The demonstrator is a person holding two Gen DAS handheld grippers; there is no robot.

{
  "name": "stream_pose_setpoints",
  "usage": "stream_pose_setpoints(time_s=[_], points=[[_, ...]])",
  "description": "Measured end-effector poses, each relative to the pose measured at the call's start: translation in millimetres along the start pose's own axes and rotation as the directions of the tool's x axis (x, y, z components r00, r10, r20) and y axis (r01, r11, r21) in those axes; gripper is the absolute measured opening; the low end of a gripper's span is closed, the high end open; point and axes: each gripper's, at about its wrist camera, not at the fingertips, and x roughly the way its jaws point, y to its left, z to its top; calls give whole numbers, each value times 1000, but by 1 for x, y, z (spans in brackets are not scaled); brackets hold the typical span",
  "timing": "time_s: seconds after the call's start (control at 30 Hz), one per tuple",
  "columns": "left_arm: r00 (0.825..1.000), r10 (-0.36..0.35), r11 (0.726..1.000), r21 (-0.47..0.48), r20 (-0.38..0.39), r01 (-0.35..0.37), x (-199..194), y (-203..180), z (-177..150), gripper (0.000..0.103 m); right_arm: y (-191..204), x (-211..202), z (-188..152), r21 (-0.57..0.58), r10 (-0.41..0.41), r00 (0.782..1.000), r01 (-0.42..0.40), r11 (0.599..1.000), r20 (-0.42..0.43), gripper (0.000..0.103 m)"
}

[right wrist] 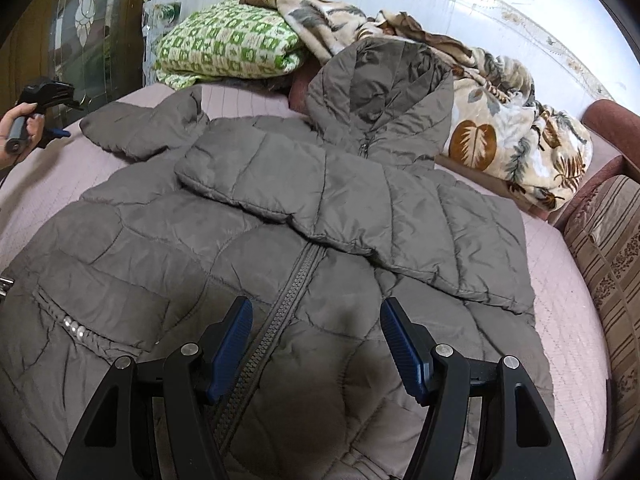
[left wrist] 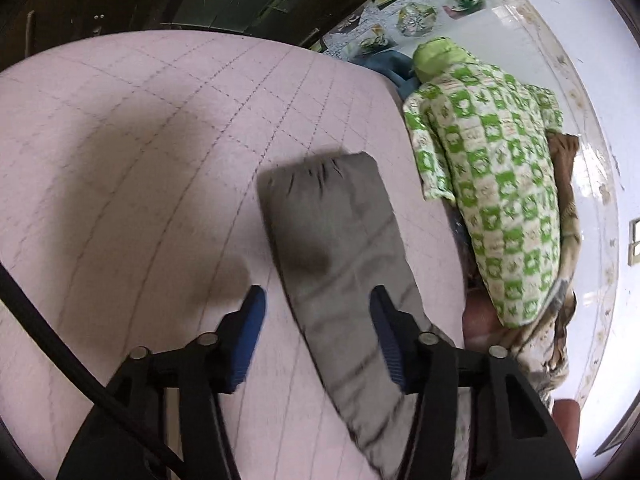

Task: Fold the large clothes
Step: 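Grasp the sleeve cuff with the left tool and lift it, then fold the held sleeve across the jacket body and open the left tool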

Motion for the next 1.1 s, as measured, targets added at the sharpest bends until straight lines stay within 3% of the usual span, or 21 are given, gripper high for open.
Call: stream_pose_setpoints(time_s=[0.13,0.27,0.33,0.4,0.47,0.63,0.8,1.1], points=[[1000,-23,1000,-13,18,24,22,5,9,48,1,7,1,7,4,1000,-4,1000,-15,70],[995,-41,998,-34,87,44,34,5,12,48,0,13,1,15,8,1000,-7,1000,-27,70],[992,-15,1000,2,124,15,39,-4,10,48,-2,16,1,27,12,999,-11,1000,-39,70],[989,28,998,57,144,-36,42,-12,6,15,-4,18,1,41,16,999,-15,999,-47,70],[989,31,996,81,148,-43,43,-15,3,14,-10,18,3,67,22,999,-19,998,-44,70],[980,10,983,179,199,-46,15,-35,-7,13,-47,15,11,206,44,999,-40,978,-16,70],[975,-49,959,284,215,-14,-22,-69,-23,12,-94,6,13,354,11,1000,-15,935,11,76],[961,-186,893,444,204,78,-97,-166,-66,12,-126,-15,15,415,-70,996,40,909,56,76]])
